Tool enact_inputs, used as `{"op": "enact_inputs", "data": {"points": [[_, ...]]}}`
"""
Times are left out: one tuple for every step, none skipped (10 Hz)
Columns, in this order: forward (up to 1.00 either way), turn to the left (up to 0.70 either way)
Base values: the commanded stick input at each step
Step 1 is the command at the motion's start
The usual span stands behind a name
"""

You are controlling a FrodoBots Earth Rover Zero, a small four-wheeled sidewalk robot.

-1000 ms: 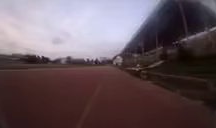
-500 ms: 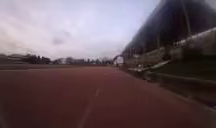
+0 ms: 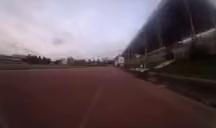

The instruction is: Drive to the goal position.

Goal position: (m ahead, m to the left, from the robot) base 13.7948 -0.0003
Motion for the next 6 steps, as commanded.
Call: {"op": "enact_inputs", "data": {"points": [[0.70, -0.23], [0.70, 0.00], [0.70, 0.00], [0.70, 0.00], [0.70, 0.00], [0.70, -0.06]]}}
